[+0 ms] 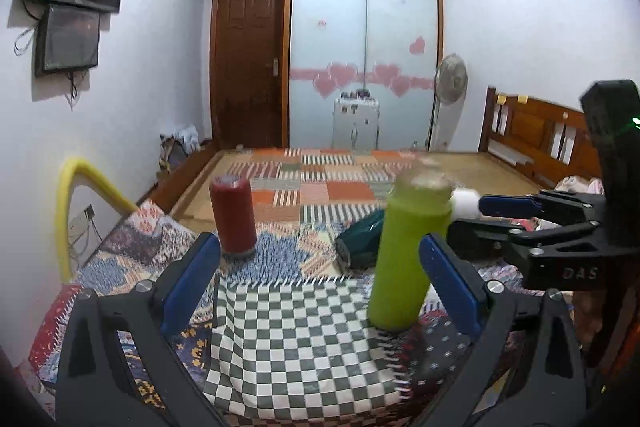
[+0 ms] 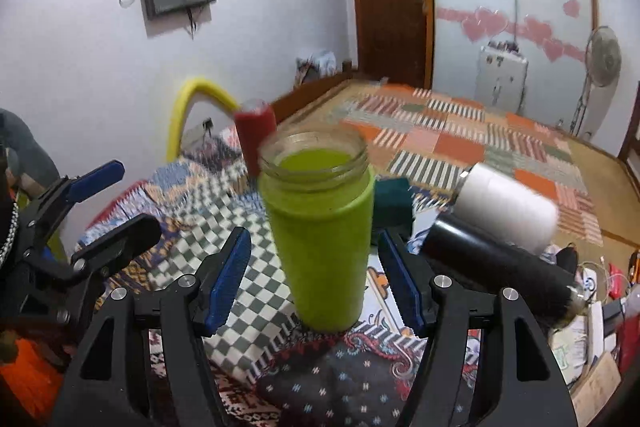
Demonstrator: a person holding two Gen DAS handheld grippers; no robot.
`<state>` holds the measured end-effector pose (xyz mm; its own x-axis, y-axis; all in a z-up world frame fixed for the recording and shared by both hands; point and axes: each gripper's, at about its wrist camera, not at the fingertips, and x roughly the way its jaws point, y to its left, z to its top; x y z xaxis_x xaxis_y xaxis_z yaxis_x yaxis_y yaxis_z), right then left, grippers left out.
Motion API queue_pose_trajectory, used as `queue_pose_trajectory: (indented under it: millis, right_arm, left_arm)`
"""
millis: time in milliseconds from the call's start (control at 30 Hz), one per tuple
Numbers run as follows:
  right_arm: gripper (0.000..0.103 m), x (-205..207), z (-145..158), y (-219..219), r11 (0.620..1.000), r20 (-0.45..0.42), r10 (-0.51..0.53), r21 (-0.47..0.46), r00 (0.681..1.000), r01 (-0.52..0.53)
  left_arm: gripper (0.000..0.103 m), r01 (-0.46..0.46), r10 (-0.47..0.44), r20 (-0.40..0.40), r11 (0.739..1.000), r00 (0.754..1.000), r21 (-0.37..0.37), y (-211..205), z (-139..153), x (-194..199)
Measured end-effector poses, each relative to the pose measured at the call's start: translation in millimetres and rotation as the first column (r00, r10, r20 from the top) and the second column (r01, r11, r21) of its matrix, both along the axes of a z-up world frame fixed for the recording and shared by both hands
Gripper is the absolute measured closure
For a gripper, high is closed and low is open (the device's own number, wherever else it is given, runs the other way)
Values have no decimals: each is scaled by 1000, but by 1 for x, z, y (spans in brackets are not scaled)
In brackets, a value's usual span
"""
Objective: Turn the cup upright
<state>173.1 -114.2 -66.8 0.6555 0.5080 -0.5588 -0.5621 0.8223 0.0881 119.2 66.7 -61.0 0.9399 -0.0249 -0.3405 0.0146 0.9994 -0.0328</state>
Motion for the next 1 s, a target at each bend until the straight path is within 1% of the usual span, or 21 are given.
queue_pose_trajectory:
  millis: [133, 300, 400, 433, 600, 633, 700, 800, 833, 867, 933, 1000]
  right_arm:
    - [40, -40, 29, -17, 997, 120, -63, 60, 991, 56]
    - [40, -92, 61, -30, 985, 249, -143, 132, 958, 112]
    - [38, -115, 72, -35, 977, 294, -174, 169, 940, 128]
    - [36, -118, 74, -35, 975, 301, -182, 180, 936, 132]
    - [22, -139, 81, -41, 961, 347, -232, 225, 909, 159]
    - [17, -144, 81, -43, 957, 358, -247, 235, 900, 170]
    - [17, -150, 80, -43, 954, 369, -264, 237, 891, 185]
    - [13, -152, 78, -43, 950, 367, -277, 242, 888, 197]
    - [5, -154, 76, -44, 948, 367, -286, 245, 885, 204]
    - [0, -156, 75, -43, 943, 375, -304, 251, 876, 220]
    - [0, -161, 74, -41, 940, 396, -323, 243, 860, 241]
    - [0, -164, 72, -41, 940, 398, -323, 239, 858, 243]
  left_arm:
    - [2, -15, 14, 104, 1000, 994, 13, -13, 30, -36]
    - [2, -3, 1, 198, 1000, 980, 10, -25, 58, -76]
    - [2, 0, -3, 244, 1000, 970, 12, -34, 70, -100]
    - [2, -2, -2, 255, 1000, 967, 15, -37, 73, -107]
    - [0, -7, -1, 281, 1000, 960, 27, -46, 77, -131]
    - [0, -10, 1, 284, 1000, 959, 28, -47, 78, -133]
    - [0, -13, 3, 287, 999, 958, 31, -50, 77, -139]
    - [0, -5, -3, 280, 1000, 960, 26, -52, 75, -144]
    - [0, -7, -1, 280, 1000, 960, 26, -53, 75, -145]
    - [0, -10, 2, 280, 1000, 960, 27, -54, 74, -147]
    - [0, -11, 3, 276, 1000, 961, 26, -53, 73, -147]
    - [0, -7, 0, 271, 1000, 963, 24, -54, 71, -148]
